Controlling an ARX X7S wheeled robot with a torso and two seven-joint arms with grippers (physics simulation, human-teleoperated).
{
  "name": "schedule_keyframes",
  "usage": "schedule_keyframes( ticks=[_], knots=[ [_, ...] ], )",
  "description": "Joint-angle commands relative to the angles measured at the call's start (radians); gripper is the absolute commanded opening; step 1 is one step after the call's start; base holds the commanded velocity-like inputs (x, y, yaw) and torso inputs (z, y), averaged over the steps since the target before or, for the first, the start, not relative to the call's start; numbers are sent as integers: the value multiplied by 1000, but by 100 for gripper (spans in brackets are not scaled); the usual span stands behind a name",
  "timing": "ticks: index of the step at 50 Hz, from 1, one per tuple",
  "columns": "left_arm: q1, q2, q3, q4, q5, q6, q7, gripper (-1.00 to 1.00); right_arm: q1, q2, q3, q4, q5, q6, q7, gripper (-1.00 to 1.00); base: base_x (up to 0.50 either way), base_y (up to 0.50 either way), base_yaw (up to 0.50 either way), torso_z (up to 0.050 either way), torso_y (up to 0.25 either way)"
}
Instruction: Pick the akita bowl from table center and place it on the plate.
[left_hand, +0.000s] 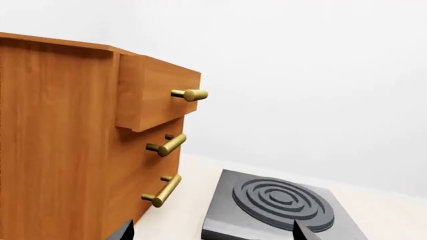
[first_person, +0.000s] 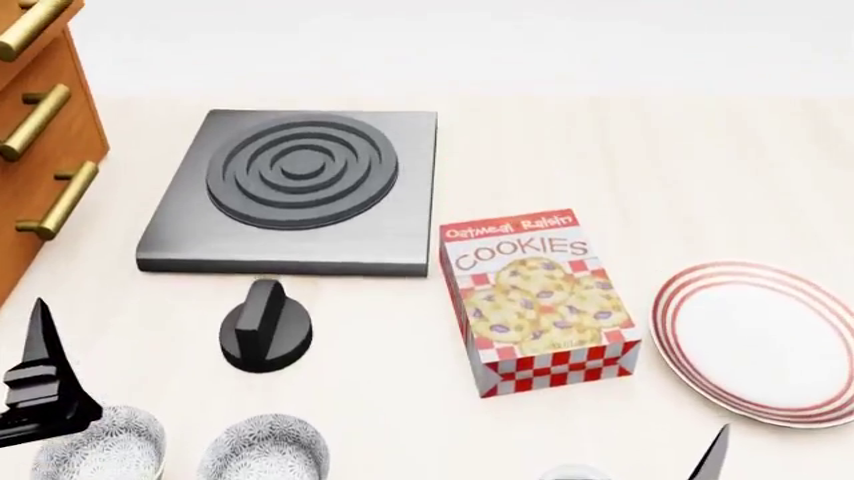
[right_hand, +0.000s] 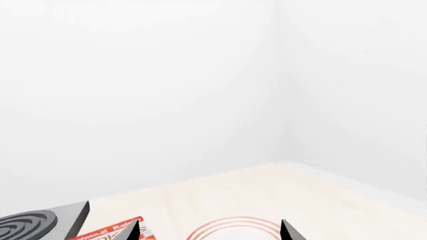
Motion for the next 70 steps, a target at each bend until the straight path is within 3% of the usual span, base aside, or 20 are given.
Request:
schedule_keyframes(
  ticks=[1,30,40,52,59,70],
  knots=[
    [1,-8,-2,-1,-12,6,-11,100,-11,12,-1,2,9,-18,20,100,0,0,0,0,0],
    [-13,-26,-9,-43,-36,19,-35,100,5,46,-39,-29,20,40,59,100,103,0,0,0,0],
    [-30,-37,-68,-63,-62,-11,-80,100,222,146,-231,-157,68,531,9,100,0,0,0,0,0],
    [-22,-25,-84,-60,-100,-12,-92,100,480,181,-409,-112,125,848,-79,100,0,0,0,0,0],
    [-6,-19,-90,-55,-112,-3,-99,100,589,128,-360,-96,266,1058,-126,100,0,0,0,0,0],
    [6,-21,-115,-46,-142,7,-108,100,674,19,-277,72,399,1206,-165,100,0,0,0,0,0]
  ],
)
